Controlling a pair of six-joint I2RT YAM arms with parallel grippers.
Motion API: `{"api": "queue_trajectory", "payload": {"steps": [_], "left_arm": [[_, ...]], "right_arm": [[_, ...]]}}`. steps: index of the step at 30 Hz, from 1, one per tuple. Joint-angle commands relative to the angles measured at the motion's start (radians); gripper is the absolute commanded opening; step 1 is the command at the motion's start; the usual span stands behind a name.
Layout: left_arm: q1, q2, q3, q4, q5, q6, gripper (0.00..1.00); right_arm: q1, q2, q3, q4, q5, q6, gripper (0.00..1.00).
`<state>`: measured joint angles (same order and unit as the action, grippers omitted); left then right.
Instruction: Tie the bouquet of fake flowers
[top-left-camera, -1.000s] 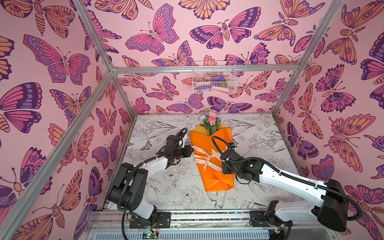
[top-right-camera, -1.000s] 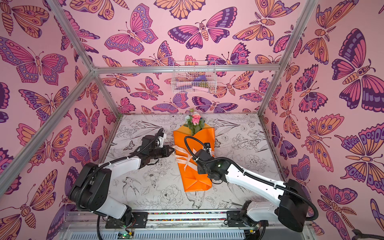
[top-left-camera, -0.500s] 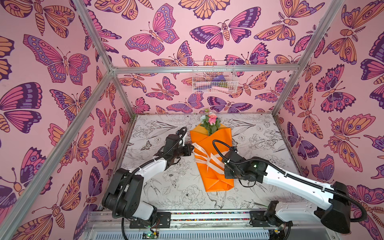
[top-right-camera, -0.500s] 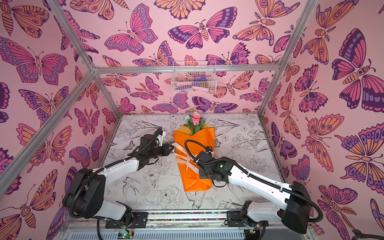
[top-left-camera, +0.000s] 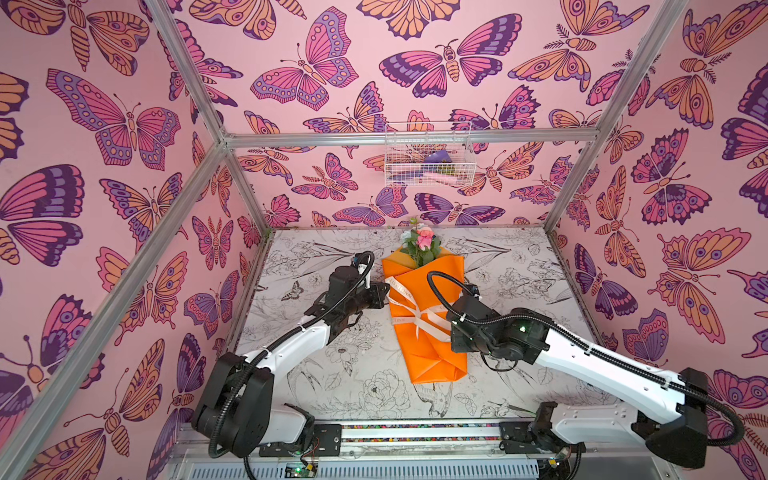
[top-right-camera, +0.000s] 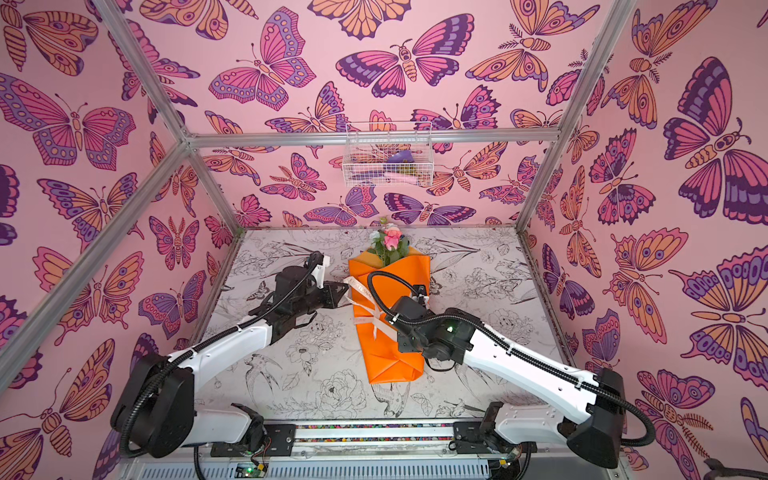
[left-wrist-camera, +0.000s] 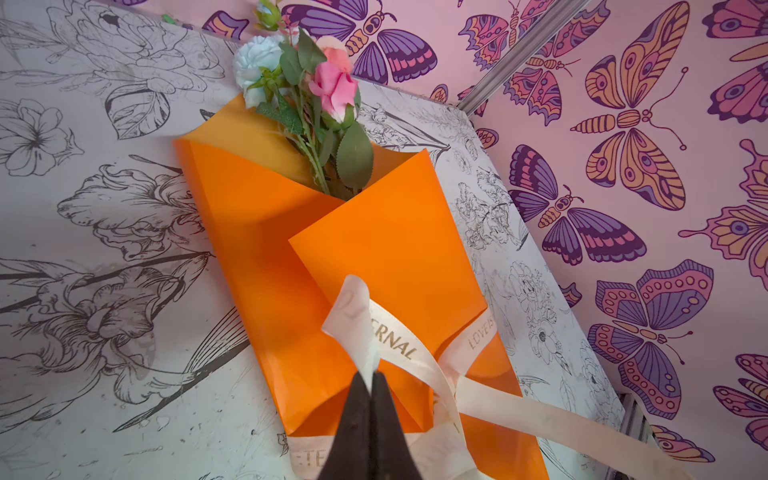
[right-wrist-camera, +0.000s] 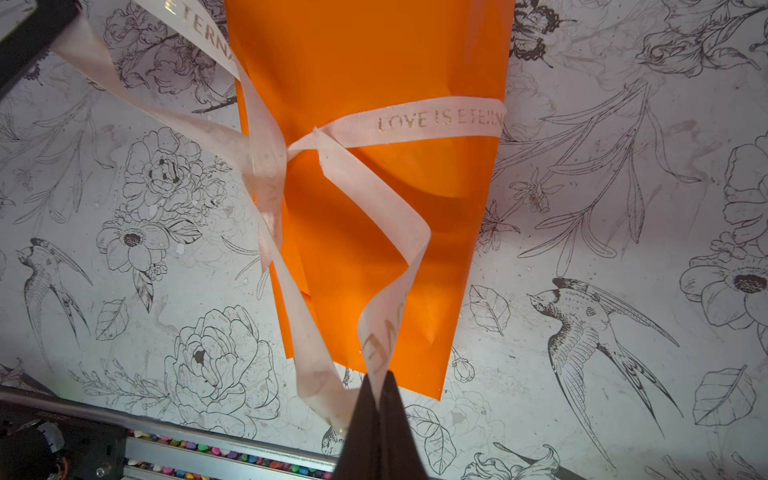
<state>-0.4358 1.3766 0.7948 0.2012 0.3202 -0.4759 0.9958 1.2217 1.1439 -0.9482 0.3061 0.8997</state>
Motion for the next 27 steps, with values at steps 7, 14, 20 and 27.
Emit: {"api": "queue_trajectory", "payload": {"steps": [7, 14, 20, 27], "left_arm": [[-0.014, 0.001, 0.032, -0.006, -0.037, 0.023, 0.00], [-0.025, -0.011, 0.029, -0.003, -0.062, 0.023, 0.00], [-0.026, -0.014, 0.030, -0.006, -0.079, 0.017, 0.00], [-0.037, -0.005, 0.040, -0.002, -0.107, 0.011, 0.00]], "right_arm": [[0.006, 0.009, 0.109, -0.091, -0.013, 0.017, 0.02], [0.006, 0.023, 0.134, -0.100, -0.028, 0.011, 0.01], [0.006, 0.029, 0.137, -0.104, -0.073, 0.019, 0.00], [0.006, 0.027, 0.150, -0.146, -0.140, 0.042, 0.00]]}}
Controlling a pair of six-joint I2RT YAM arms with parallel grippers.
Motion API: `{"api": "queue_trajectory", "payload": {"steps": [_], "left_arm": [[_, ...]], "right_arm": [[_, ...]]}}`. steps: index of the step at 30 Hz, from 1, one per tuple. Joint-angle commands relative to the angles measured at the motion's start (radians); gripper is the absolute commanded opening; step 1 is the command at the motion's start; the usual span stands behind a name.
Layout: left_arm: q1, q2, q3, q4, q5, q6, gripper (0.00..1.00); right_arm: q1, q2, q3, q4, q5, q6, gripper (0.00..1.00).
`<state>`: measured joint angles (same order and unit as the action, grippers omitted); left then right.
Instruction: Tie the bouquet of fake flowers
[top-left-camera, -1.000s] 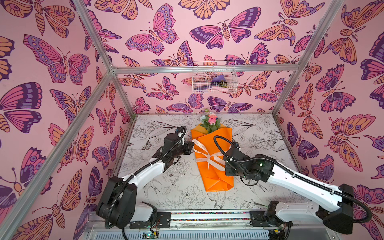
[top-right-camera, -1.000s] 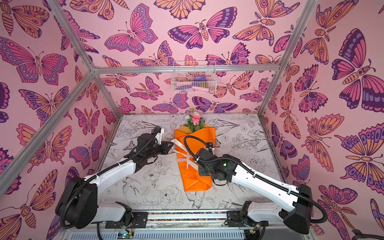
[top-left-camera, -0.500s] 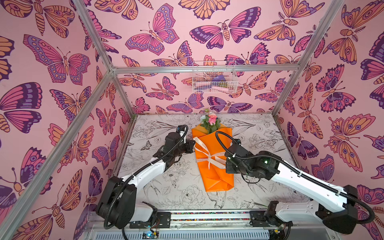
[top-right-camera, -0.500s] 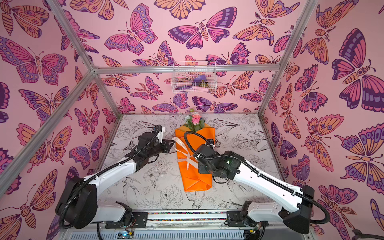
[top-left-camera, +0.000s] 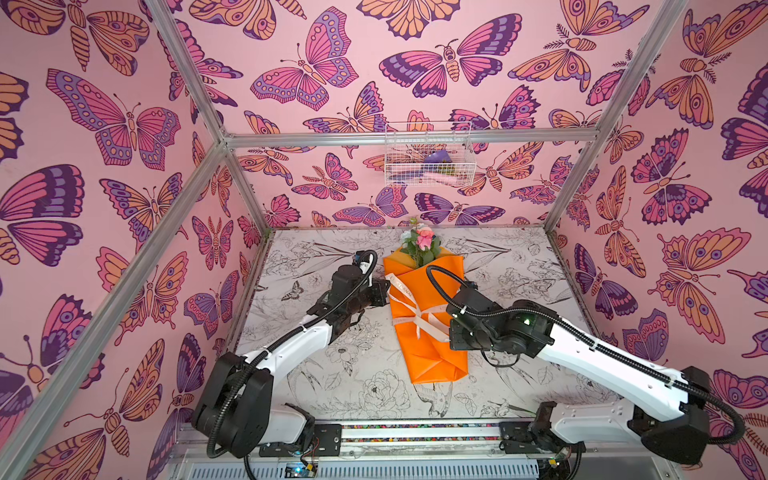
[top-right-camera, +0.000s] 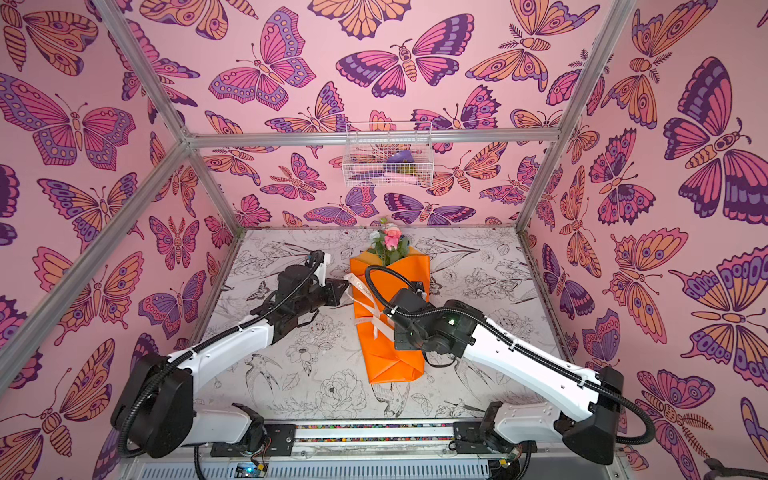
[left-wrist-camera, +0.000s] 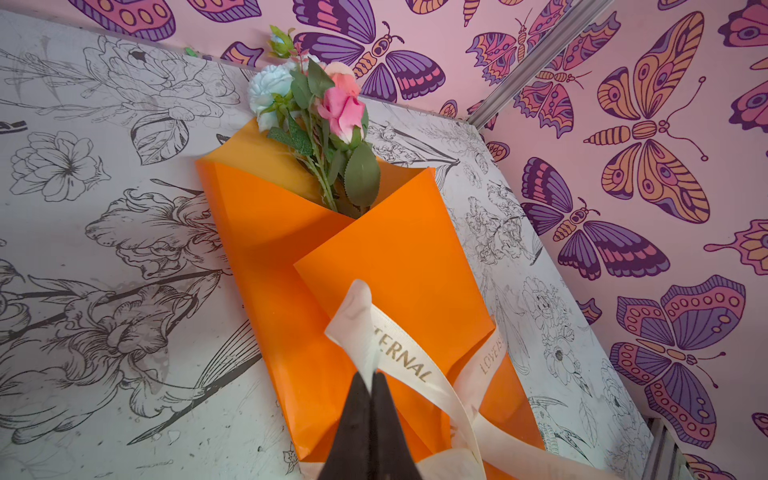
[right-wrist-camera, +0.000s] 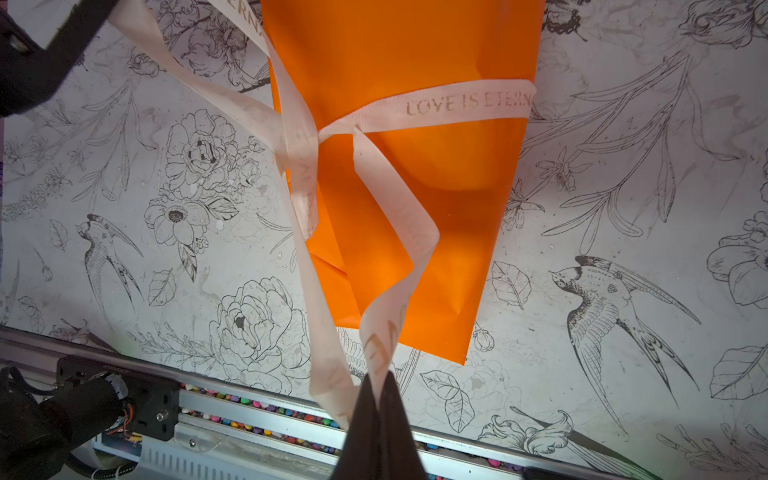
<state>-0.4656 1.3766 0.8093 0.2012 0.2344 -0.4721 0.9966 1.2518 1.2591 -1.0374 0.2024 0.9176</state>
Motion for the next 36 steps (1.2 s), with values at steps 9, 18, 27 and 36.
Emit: {"api": "queue_trajectory", "payload": {"steps": [9, 18, 27, 36], "left_arm": [[-0.020, -0.021, 0.021, 0.003, -0.059, 0.007, 0.00], [-0.032, -0.015, 0.021, 0.016, -0.063, 0.007, 0.00], [-0.036, -0.011, 0.012, 0.024, -0.038, 0.001, 0.00], [-0.041, -0.044, -0.012, 0.027, -0.034, -0.003, 0.00]], "right_arm": [[0.021, -0.035, 0.044, -0.130, -0.024, 0.081, 0.00], [0.043, -0.057, 0.079, -0.167, -0.024, 0.106, 0.00], [0.029, -0.033, -0.024, -0.013, 0.115, 0.044, 0.00], [0.021, -0.017, -0.067, 0.159, 0.184, -0.036, 0.00]]}}
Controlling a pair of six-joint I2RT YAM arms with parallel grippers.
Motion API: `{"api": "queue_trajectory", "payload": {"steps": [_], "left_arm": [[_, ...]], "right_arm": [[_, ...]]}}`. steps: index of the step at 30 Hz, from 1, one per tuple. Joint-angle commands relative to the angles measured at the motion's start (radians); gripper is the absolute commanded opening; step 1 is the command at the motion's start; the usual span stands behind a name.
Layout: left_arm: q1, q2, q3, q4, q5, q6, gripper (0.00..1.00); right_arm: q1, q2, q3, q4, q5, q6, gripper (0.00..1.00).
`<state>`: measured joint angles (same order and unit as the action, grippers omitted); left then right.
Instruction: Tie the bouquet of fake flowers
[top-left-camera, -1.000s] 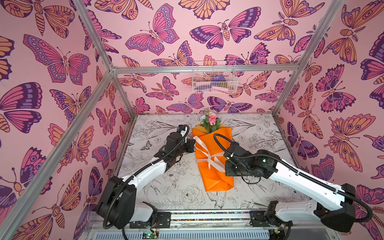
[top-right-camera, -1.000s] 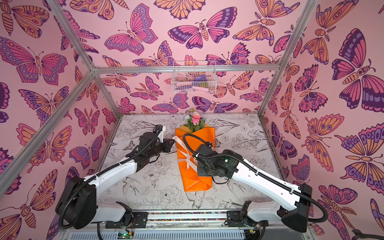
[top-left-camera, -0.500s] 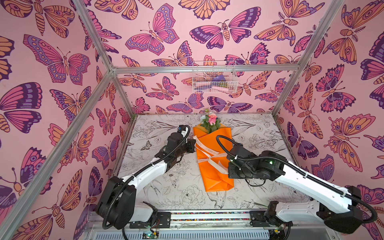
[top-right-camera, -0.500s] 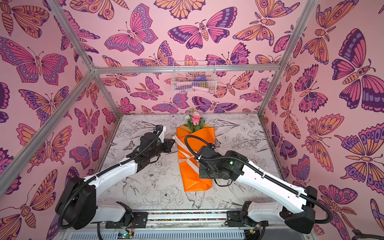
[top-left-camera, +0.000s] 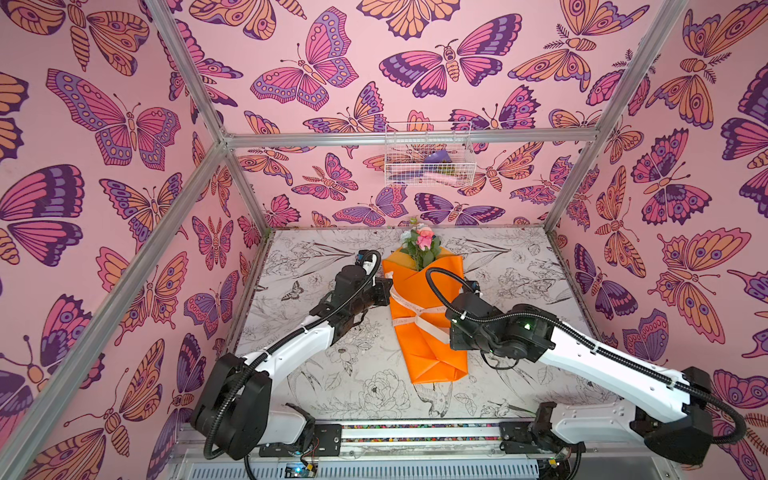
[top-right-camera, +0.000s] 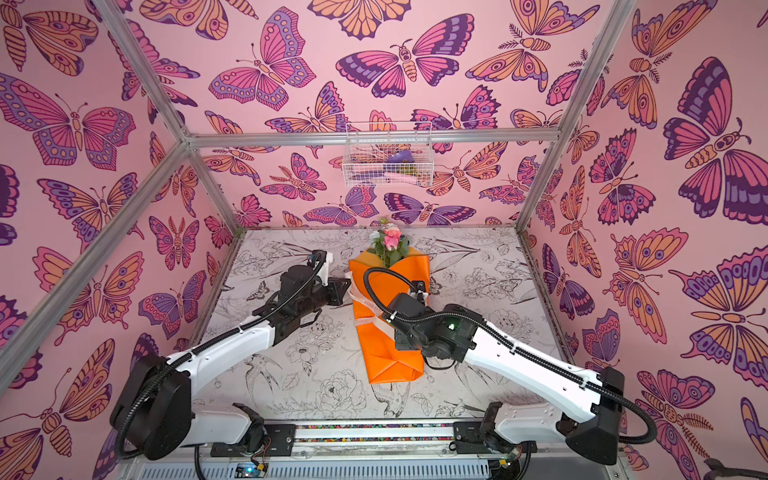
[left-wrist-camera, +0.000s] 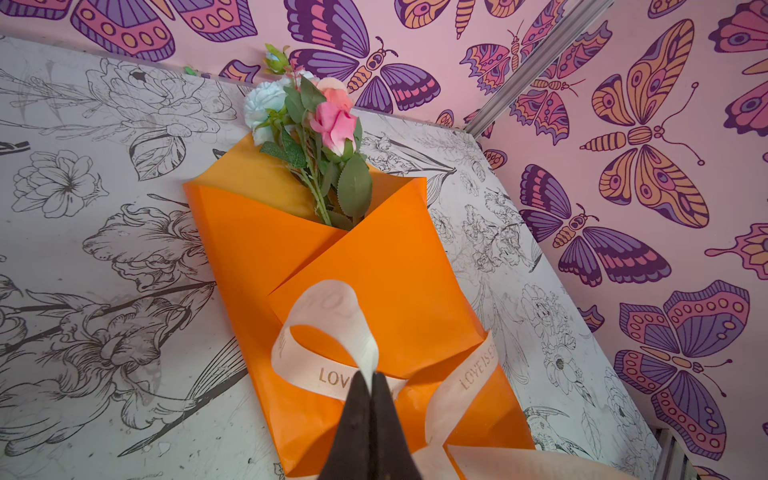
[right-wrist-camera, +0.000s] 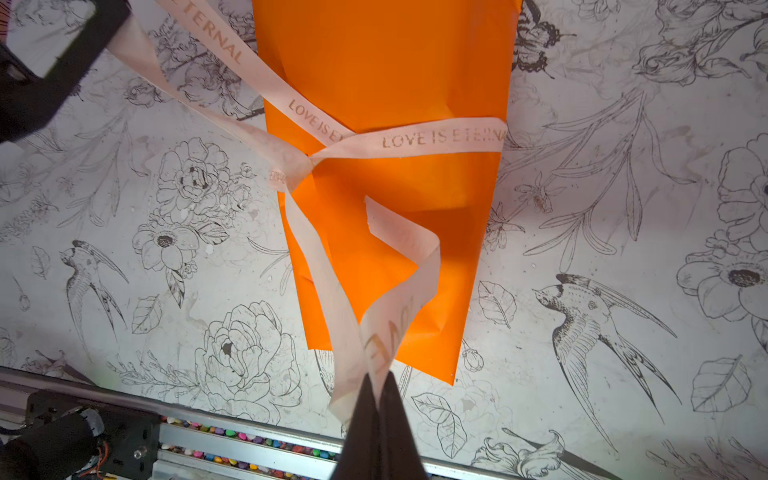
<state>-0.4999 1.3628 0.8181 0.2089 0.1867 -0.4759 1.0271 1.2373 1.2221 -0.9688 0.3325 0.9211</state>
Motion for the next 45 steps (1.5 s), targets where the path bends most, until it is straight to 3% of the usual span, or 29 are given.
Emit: {"api": "queue_trajectory", "payload": {"steps": [1, 10, 19, 27, 35, 45], "left_arm": [[-0.009, -0.034, -0.023, 0.020, 0.014, 0.000, 0.00], [-0.011, -0.051, -0.036, 0.017, 0.012, 0.003, 0.00], [-0.011, -0.059, -0.035, 0.017, -0.008, -0.003, 0.00], [-0.014, -0.058, -0.040, 0.020, -0.001, -0.024, 0.00], [-0.019, -0.079, -0.059, 0.017, 0.008, -0.049, 0.00], [-0.028, -0.170, -0.085, 0.017, 0.039, -0.082, 0.00]], "right_arm": [[-0.011, -0.005, -0.046, 0.124, 0.056, -0.048, 0.00], [-0.013, -0.020, -0.132, 0.316, 0.120, -0.097, 0.00], [-0.013, -0.154, -0.405, 0.696, 0.181, -0.069, 0.00], [-0.013, -0.163, -0.503, 0.825, 0.087, -0.043, 0.00], [-0.013, -0.071, -0.602, 1.037, 0.002, -0.020, 0.00], [-0.013, 0.026, -0.518, 1.144, -0.006, -0.152, 0.00]]}}
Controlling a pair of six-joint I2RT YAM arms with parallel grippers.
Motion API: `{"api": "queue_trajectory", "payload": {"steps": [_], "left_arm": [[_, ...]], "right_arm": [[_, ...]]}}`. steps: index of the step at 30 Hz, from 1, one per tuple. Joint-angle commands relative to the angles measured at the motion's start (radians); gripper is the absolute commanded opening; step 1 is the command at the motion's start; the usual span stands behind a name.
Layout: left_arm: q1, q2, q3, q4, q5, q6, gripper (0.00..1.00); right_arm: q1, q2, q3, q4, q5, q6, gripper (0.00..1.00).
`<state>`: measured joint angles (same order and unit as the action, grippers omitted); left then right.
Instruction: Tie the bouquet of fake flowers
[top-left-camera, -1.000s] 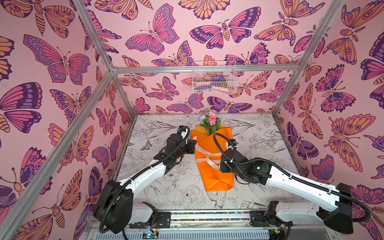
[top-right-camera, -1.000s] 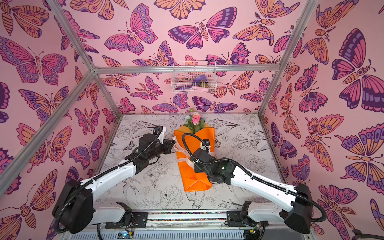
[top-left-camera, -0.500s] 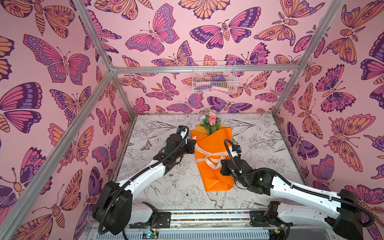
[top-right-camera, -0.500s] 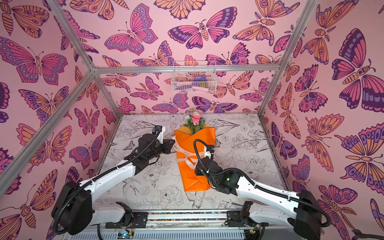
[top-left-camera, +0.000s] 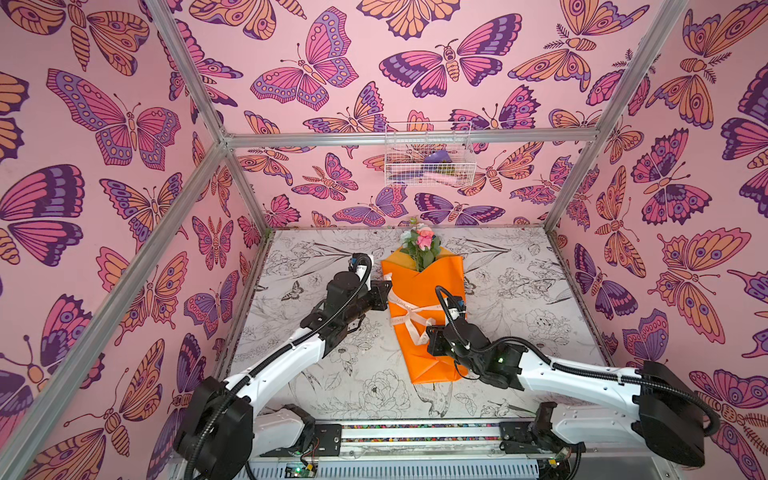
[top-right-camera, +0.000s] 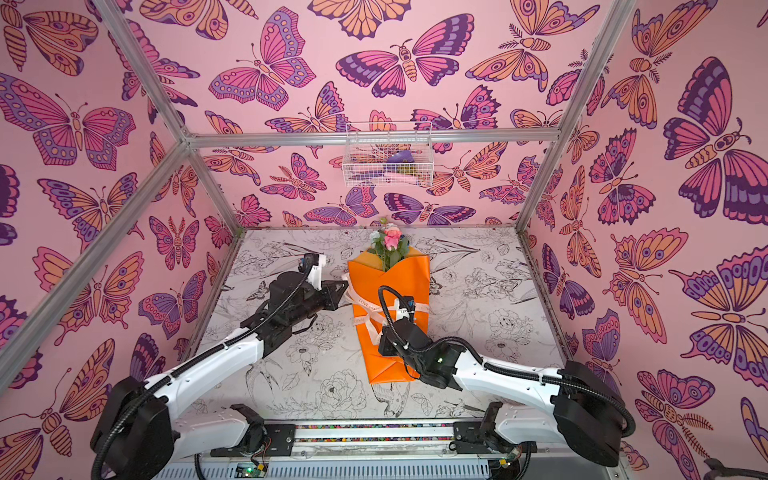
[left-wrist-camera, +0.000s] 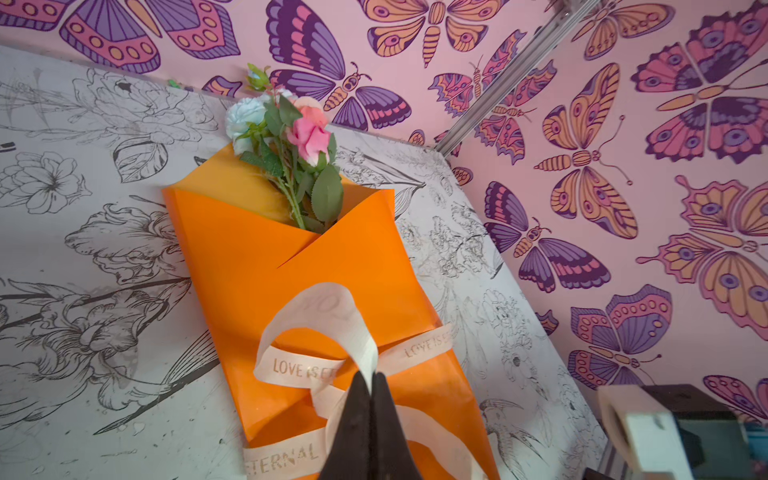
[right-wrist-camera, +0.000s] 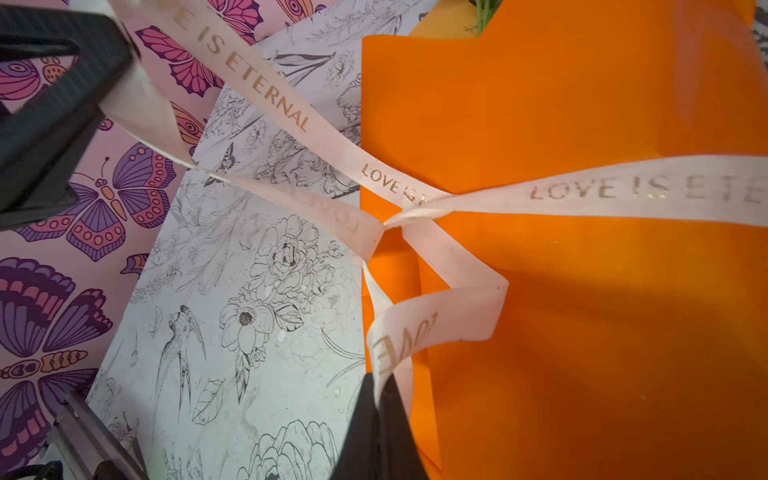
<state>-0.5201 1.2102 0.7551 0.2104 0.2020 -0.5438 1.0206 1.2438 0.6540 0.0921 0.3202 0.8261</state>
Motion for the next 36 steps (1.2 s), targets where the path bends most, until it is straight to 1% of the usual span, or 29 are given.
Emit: {"api": "queue_trajectory", "payload": {"steps": [1, 5, 7, 9, 11, 17, 20, 23, 27, 30, 36], "left_arm": [[-0.008, -0.021, -0.021, 0.016, 0.026, -0.018, 0.00], [-0.011, -0.030, -0.028, 0.014, 0.033, -0.034, 0.00], [-0.011, -0.042, -0.035, 0.014, 0.036, -0.041, 0.00], [-0.013, -0.059, -0.041, 0.014, 0.031, -0.042, 0.00], [-0.015, -0.071, -0.044, 0.011, 0.027, -0.041, 0.00], [-0.015, -0.078, -0.031, 0.007, 0.026, -0.044, 0.00], [-0.017, -0.085, -0.031, 0.007, 0.036, -0.045, 0.00], [-0.018, -0.102, -0.033, 0.007, 0.047, -0.042, 0.00], [-0.018, -0.125, -0.042, 0.003, 0.056, -0.040, 0.00], [-0.019, -0.136, -0.048, 0.003, 0.072, -0.043, 0.00], [-0.026, -0.147, -0.059, 0.006, 0.083, -0.041, 0.00]], "right_arm": [[-0.007, 0.029, 0.061, 0.094, 0.009, -0.077, 0.00], [-0.007, 0.072, 0.096, 0.134, 0.047, -0.155, 0.00], [-0.008, 0.099, 0.116, 0.114, 0.078, -0.183, 0.00], [-0.010, 0.117, 0.123, 0.082, 0.085, -0.186, 0.00], [-0.008, 0.115, 0.110, 0.057, 0.072, -0.170, 0.00], [-0.009, 0.044, 0.072, -0.142, 0.022, -0.068, 0.00], [-0.010, 0.023, 0.041, -0.163, 0.008, -0.031, 0.00], [-0.012, 0.039, 0.016, -0.153, 0.050, -0.018, 0.00], [-0.060, 0.098, 0.029, -0.142, 0.048, -0.038, 0.00], [-0.102, 0.160, 0.061, -0.152, 0.023, -0.052, 0.00], [-0.118, 0.309, 0.167, -0.177, 0.002, -0.128, 0.00]]}}
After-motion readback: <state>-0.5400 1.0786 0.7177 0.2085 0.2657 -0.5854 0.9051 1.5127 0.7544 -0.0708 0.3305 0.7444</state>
